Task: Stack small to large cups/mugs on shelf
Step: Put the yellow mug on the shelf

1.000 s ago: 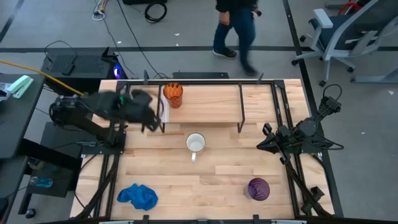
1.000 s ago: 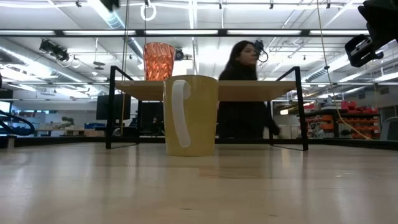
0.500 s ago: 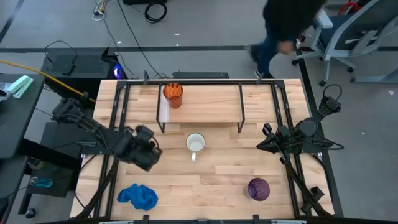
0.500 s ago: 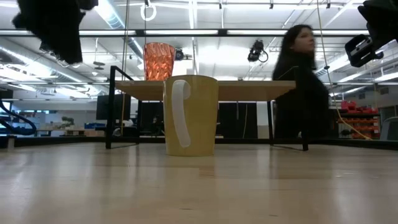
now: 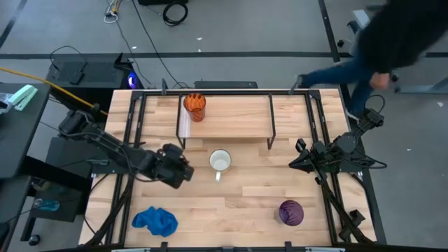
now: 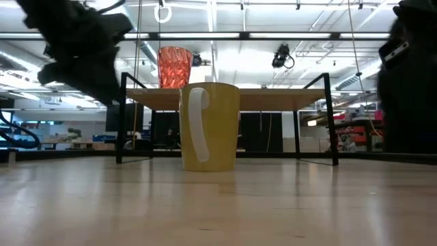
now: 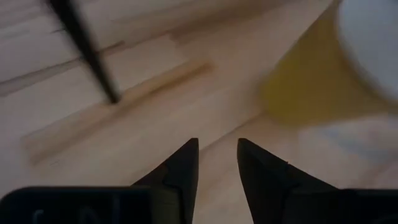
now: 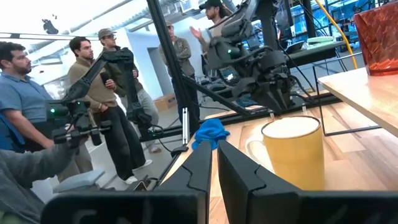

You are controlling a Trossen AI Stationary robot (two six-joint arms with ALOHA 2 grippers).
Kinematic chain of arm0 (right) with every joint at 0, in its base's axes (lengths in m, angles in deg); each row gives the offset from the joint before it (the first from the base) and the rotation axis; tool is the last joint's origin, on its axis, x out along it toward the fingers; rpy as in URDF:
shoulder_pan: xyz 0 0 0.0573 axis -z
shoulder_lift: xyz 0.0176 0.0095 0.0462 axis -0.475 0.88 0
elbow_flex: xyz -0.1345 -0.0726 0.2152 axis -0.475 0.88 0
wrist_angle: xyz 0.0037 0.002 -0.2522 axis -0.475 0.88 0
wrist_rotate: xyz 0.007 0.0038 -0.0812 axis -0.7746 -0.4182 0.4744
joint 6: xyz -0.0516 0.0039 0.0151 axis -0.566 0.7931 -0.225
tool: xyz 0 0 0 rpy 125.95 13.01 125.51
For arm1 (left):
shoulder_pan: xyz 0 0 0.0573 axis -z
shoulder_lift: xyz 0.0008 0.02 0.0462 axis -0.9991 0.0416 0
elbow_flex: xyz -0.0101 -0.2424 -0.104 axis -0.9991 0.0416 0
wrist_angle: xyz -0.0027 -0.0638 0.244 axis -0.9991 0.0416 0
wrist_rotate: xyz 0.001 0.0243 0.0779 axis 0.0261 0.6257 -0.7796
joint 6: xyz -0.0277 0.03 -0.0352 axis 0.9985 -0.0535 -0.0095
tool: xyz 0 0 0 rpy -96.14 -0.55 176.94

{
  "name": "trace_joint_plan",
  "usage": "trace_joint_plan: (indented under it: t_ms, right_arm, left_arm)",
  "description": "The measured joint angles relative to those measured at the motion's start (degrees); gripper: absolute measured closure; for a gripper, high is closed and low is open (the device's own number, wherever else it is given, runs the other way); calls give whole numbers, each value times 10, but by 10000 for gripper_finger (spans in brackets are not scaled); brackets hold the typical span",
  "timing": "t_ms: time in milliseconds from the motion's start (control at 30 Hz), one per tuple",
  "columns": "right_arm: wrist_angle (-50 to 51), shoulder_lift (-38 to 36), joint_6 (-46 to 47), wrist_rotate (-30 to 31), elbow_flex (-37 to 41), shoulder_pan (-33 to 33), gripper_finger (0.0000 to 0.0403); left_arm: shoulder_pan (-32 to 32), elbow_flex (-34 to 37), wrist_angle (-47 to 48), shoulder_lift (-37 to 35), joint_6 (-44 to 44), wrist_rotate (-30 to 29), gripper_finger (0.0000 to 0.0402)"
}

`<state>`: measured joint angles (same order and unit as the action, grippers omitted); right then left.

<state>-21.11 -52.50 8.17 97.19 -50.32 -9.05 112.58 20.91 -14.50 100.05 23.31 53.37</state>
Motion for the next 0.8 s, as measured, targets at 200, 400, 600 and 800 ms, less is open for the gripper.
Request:
trace_joint_plan:
  t_ms: [200,400,600,800]
  right_arm:
    - [0,0,2,0,0,0,369]
    - [0,0,14,0,0,0,369]
    - [0,0,26,0,0,0,369]
    - [26,3,48,-8,0,0,369]
  left_arm:
    - [-56,-2,-224,0,-187,41,292]
    - [-99,-67,-203,0,-239,84,292]
    - [-131,-163,-128,15,-267,114,292]
    - [-146,-307,50,109,-256,154,292]
